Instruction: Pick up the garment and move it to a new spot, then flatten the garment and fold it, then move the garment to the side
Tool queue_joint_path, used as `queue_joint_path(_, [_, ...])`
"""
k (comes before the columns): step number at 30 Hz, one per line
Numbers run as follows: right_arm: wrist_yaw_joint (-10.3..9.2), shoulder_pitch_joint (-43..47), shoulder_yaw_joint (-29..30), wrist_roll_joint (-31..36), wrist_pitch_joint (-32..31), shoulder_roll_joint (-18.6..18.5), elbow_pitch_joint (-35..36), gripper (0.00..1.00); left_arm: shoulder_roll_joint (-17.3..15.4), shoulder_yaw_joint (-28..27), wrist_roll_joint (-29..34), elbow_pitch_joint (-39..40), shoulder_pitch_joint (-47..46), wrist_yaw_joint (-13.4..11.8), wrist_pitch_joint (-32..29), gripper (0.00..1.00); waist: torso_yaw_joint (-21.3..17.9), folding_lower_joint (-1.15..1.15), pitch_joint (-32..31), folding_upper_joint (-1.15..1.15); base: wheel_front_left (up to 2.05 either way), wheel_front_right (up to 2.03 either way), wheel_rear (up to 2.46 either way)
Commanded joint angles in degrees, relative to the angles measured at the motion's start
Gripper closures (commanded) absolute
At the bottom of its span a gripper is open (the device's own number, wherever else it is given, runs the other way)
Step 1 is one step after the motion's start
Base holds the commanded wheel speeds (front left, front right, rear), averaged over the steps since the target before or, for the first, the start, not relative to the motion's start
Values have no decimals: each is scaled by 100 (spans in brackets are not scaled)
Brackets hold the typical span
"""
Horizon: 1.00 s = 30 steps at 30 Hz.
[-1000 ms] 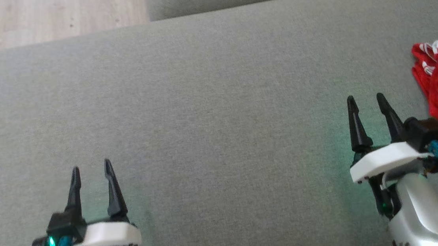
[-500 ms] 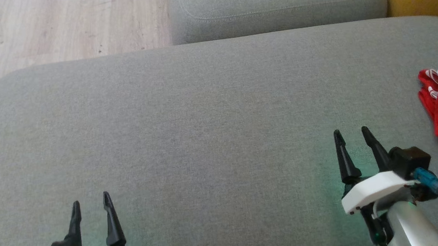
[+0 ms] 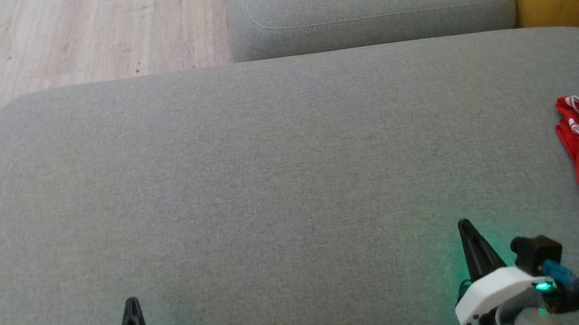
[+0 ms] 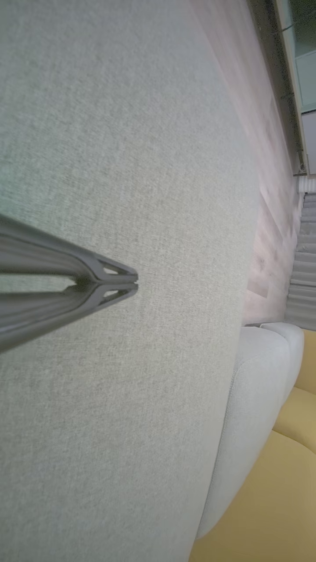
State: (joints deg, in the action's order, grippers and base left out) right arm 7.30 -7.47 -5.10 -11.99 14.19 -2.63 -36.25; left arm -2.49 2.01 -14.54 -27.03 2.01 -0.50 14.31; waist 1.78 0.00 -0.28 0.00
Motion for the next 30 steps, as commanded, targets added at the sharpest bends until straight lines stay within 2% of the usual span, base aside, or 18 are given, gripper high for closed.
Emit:
queue_joint_path(1, [0, -151, 40, -164, -48, -5, 140, 100, -4, -42, -155, 110, -111, 17, -45, 100, -3, 0, 1, 0, 0, 0, 0])
queue_joint_path(30, [5, -73, 296, -2030, -518, -10, 648, 100, -12, -217, -1967, 408, -264, 203, -513, 100, -45, 0, 12, 0, 0, 0, 0])
